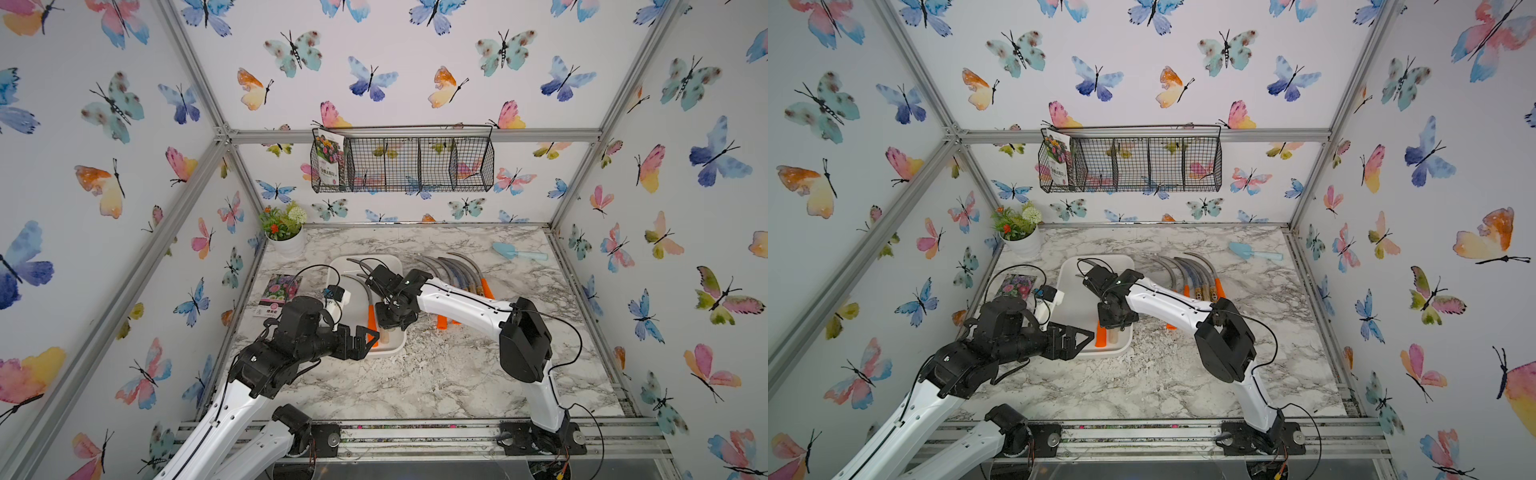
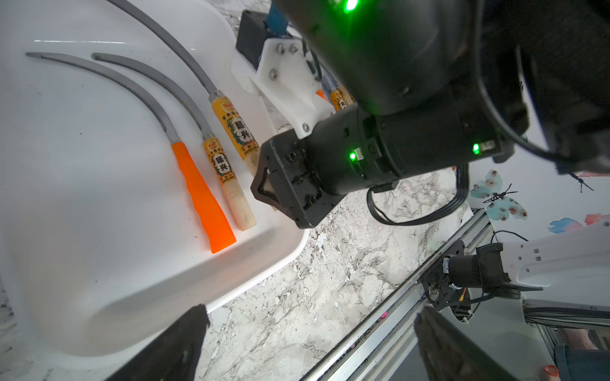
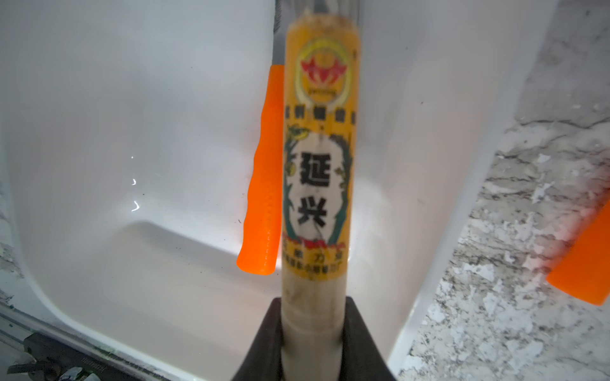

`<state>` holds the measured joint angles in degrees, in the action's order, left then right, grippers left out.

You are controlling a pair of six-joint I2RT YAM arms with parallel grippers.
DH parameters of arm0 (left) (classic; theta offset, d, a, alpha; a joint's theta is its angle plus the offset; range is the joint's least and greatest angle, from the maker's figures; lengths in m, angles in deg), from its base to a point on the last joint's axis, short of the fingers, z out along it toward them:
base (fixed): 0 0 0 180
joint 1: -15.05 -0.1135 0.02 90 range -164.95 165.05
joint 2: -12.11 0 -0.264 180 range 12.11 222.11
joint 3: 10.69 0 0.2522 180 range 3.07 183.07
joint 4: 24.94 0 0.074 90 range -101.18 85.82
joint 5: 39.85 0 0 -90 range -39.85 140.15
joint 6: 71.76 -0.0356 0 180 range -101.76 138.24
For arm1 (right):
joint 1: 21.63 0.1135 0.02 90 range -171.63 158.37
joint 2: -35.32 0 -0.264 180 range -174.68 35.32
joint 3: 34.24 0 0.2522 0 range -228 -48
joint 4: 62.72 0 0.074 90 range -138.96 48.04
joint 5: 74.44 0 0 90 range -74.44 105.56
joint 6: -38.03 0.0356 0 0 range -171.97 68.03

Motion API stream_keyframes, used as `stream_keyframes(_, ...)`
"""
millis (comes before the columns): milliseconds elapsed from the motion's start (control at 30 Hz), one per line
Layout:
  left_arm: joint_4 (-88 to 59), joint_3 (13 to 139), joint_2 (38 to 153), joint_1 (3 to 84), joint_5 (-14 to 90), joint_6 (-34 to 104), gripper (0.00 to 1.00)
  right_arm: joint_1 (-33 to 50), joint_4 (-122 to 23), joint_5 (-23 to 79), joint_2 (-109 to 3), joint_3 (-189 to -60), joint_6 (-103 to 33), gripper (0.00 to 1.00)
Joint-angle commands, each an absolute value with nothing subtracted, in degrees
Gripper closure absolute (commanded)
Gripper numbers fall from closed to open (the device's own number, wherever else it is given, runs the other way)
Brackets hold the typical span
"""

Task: Put small sickles into storage boxes
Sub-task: Place the sickle in the storage box.

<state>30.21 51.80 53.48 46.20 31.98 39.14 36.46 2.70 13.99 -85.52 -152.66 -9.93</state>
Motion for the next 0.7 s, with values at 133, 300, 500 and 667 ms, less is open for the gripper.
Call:
stream_keyframes(133, 33.2, 51.5, 51.7, 46.4, 34.3, 39.8, 0.02, 37.0, 1.4, 15.7, -89.1, -154.5, -9.4, 0.98)
stream_keyframes(300, 33.4, 51.6, 51.8, 46.3, 34.8, 39.6, 0.02, 37.0, 0.7, 17.0, -91.1, -155.4, -9.6, 0.96)
stream_keyframes(500, 33.2, 51.6, 52.6, 46.3, 35.1, 39.6, 0.02, 37.0, 0.8, 17.7, -93.9, -158.3, -10.2, 0.94)
stream_keyframes(667, 33.0, 51.6, 52.9, 46.3, 35.3, 39.5, 0.02, 37.0, 0.7, 17.8, -96.0, -160.0, -10.7, 0.86)
